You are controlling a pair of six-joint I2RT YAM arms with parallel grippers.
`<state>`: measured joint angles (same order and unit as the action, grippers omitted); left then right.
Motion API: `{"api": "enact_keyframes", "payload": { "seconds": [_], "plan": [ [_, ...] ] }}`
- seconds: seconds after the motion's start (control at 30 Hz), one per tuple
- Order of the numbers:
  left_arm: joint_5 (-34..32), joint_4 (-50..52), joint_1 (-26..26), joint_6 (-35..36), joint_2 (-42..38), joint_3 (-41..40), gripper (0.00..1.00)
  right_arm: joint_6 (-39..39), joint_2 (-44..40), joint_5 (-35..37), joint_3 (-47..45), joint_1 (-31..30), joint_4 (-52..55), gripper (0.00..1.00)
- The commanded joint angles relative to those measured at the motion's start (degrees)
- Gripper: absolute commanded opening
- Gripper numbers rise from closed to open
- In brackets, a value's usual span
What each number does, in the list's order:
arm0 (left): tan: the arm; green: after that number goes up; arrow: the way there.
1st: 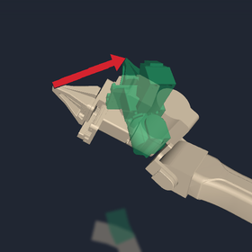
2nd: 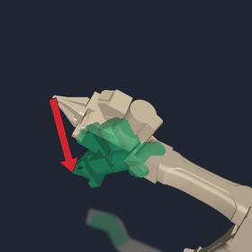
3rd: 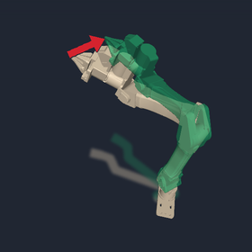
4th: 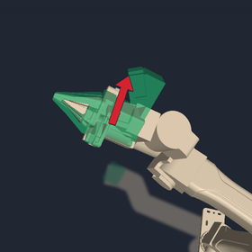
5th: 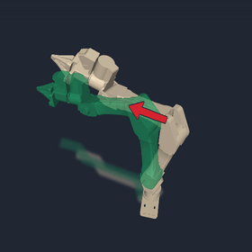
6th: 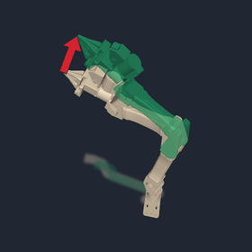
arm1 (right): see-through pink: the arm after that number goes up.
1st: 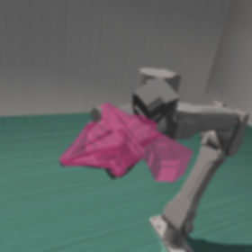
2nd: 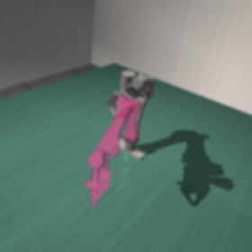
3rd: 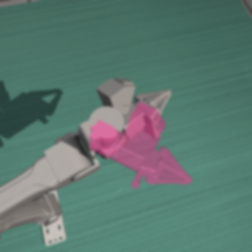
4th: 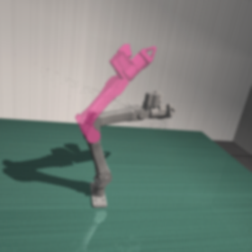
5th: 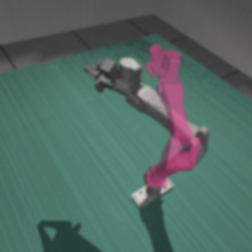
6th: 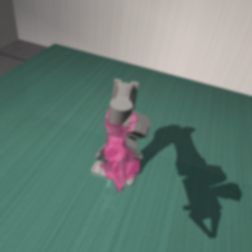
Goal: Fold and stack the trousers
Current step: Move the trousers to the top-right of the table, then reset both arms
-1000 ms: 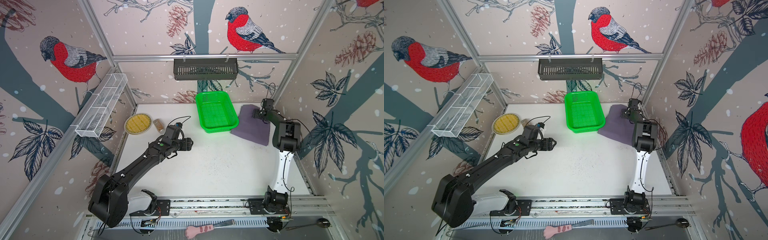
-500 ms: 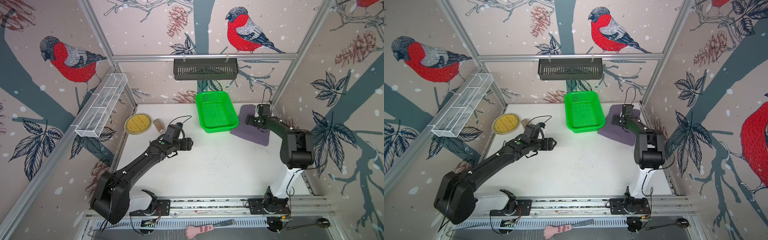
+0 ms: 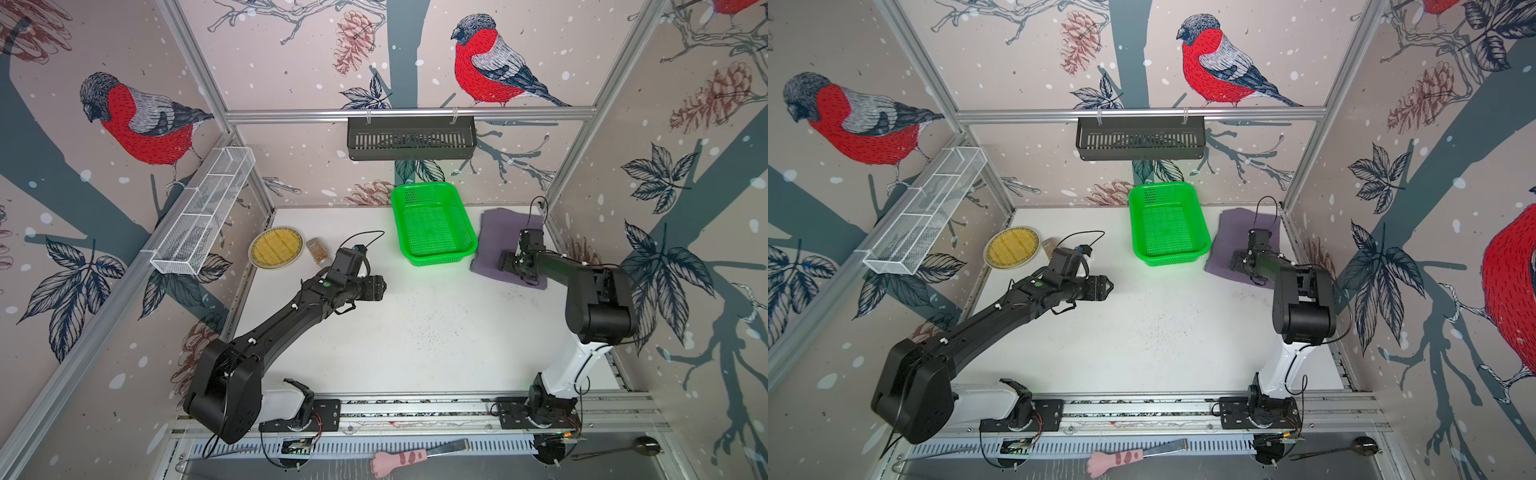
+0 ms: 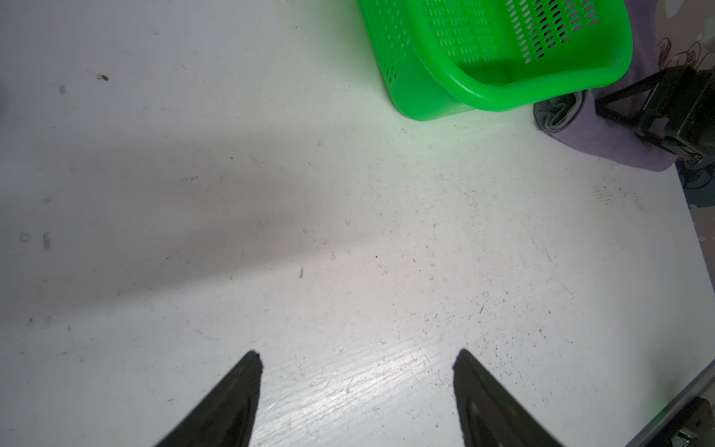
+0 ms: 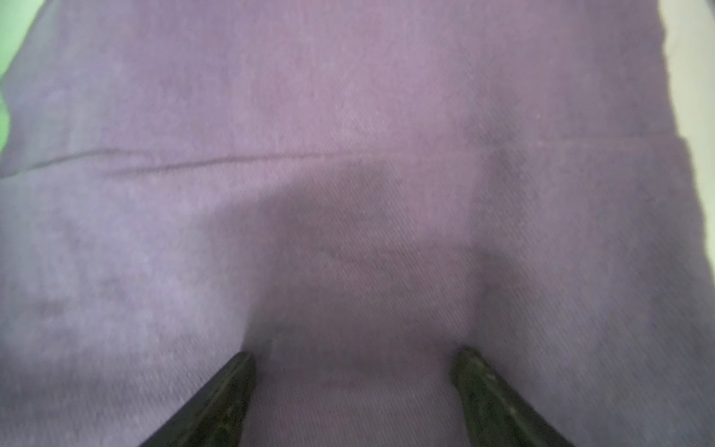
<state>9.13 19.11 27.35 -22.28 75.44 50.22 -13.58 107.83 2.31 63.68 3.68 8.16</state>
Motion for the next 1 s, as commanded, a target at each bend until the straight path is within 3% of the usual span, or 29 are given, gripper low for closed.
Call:
{"api": "enact_keyframes", "payload": {
  "seconds": [0.0,0.33,0.47,0.57,0.63,0.8,0.87,0.97],
  "plan": [
    [0.54,-0.02,-0.11,0.28,0.06,0.58,0.78,8.48,3.22,1.25,3.74,1.1,1.23,0.84],
    [-1.73,0.65,-0.14,0.76,-1.32,1.94,0.79,12.84,13.78,0.85,17.83,5.34,4.08,0.84],
    [-3.49,-1.33,-0.99,2.8,-2.81,1.8,0.8,13.65,11.06,-0.72,18.01,5.17,3.24,0.85],
    [-5.37,-4.43,-2.59,4.57,-3.78,1.24,0.91,13.91,6.33,-1.61,16.49,4.7,1.98,0.86],
    [-9.27,-8.02,-3.24,6.6,-4.71,-0.39,0.96,13.4,1.48,-3.11,13.46,4.25,-0.33,0.88],
    [-19.63,-19.2,-7.17,10.83,-5.55,-7.03,0.97,8.67,-11.57,-8.33,-1.4,3.05,-11.98,0.93],
    [-25.03,-25.08,-9.04,11.6,-6.01,-11.16,0.97,6.59,-16.55,-9.59,-8.67,2.0,-18.92,1.0],
    [-28.96,-36.31,-13.15,12.11,-6.43,-18.0,0.97,5.68,-22.86,-4.13,-20.4,-1.38,-28.94,0.99]
  ]
}}
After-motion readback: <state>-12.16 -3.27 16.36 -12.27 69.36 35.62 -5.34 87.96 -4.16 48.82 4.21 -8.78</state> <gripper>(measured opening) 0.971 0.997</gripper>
